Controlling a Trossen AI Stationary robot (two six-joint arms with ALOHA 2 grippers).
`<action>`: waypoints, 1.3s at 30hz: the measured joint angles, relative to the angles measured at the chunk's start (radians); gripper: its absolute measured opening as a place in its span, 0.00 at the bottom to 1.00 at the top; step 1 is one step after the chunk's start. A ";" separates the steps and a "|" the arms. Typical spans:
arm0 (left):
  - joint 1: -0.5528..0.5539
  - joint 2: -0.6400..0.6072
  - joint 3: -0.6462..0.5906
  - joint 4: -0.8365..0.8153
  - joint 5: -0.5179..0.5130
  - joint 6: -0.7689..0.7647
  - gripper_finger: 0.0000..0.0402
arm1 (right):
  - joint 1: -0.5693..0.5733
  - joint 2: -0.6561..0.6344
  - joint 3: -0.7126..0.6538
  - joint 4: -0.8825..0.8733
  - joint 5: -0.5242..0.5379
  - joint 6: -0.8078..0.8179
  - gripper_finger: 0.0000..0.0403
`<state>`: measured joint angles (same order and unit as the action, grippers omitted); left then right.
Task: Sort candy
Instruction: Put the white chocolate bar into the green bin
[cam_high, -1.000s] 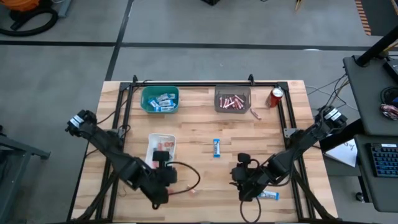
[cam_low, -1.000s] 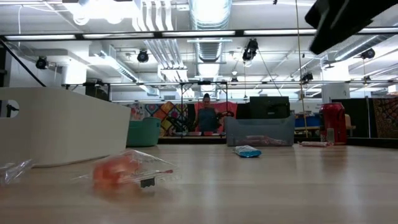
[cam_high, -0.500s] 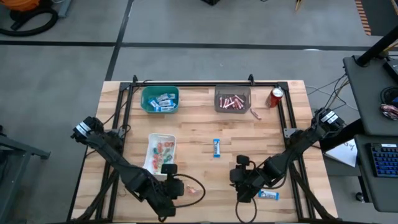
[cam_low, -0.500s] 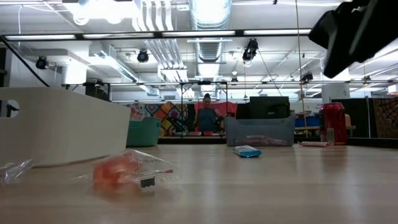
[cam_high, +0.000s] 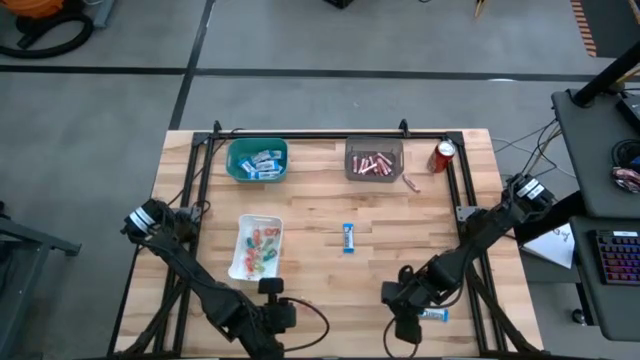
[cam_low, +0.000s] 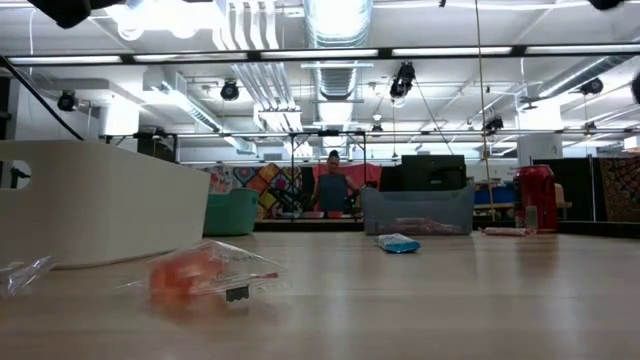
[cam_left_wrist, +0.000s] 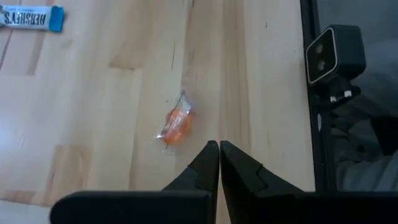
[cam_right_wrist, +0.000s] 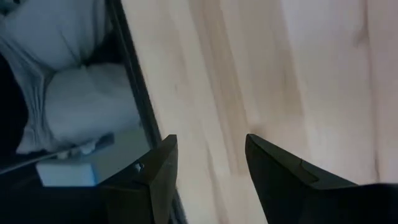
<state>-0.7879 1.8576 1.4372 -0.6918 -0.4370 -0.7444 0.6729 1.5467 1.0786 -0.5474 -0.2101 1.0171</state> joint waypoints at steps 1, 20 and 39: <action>0.000 0.000 0.000 0.004 0.000 0.003 0.00 | 0.001 0.000 0.000 -0.019 -0.016 0.016 0.45; -0.002 0.000 0.000 0.005 -0.075 0.185 0.00 | -0.105 0.000 0.000 -0.369 0.393 0.142 0.45; -0.001 -0.001 0.001 -0.038 -0.281 0.214 0.00 | -0.193 0.243 -0.074 0.296 1.311 0.207 0.60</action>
<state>-0.7887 1.8565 1.4384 -0.7303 -0.7180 -0.5303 0.4797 1.7900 1.0042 -0.2514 1.1011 1.2245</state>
